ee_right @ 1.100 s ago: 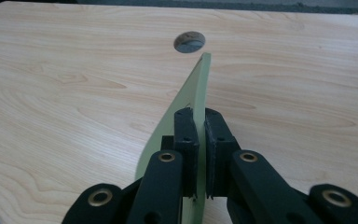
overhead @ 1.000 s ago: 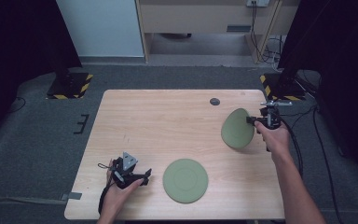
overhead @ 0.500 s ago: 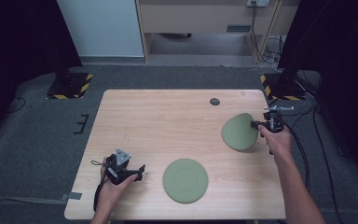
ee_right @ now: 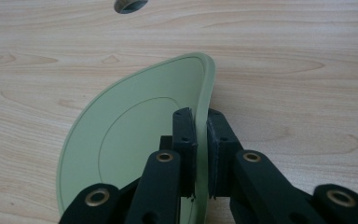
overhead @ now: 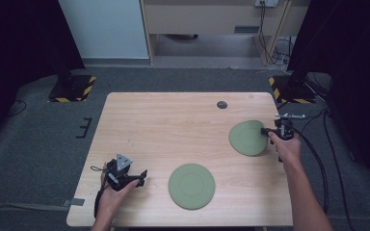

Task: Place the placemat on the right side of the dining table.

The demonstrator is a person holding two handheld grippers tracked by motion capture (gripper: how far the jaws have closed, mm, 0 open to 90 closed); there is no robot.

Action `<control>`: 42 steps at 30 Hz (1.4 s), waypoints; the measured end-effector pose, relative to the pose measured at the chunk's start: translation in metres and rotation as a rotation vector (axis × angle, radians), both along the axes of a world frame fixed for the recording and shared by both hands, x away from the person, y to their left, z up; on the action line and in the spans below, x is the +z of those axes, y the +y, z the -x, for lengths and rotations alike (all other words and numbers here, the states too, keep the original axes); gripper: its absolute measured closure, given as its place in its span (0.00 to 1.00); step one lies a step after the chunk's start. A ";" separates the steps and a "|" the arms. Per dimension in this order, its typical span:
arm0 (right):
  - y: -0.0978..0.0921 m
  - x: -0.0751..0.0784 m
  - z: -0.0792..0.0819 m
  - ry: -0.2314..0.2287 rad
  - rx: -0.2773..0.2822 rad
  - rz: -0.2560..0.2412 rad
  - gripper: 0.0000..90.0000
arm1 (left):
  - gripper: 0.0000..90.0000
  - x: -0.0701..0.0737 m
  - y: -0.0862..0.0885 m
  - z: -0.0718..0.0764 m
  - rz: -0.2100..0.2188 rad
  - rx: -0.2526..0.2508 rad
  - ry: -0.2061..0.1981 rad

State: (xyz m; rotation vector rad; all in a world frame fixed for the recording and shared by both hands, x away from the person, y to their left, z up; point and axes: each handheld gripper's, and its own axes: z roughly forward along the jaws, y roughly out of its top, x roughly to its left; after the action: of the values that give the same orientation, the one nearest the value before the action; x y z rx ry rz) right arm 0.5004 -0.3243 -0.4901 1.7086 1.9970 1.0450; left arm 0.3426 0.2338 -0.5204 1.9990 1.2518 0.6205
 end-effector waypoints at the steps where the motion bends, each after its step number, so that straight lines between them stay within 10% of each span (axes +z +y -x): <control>1: 0.000 -0.001 0.000 0.003 -0.003 -0.001 0.93 | 0.04 0.000 0.000 0.000 0.001 0.000 0.000; 21: -0.007 -0.016 0.004 0.008 -0.080 0.026 0.53 | 0.04 0.001 0.003 0.001 0.009 0.001 -0.007; 42: 0.009 0.027 0.021 -0.183 -0.010 0.014 0.20 | 0.05 0.004 0.005 0.003 0.012 0.002 -0.014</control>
State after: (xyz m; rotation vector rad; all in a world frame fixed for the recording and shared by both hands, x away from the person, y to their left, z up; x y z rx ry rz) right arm 0.4794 -0.3157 -0.4631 1.5535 1.8746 1.1369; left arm 0.3397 0.2389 -0.5169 1.9810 1.2463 0.6256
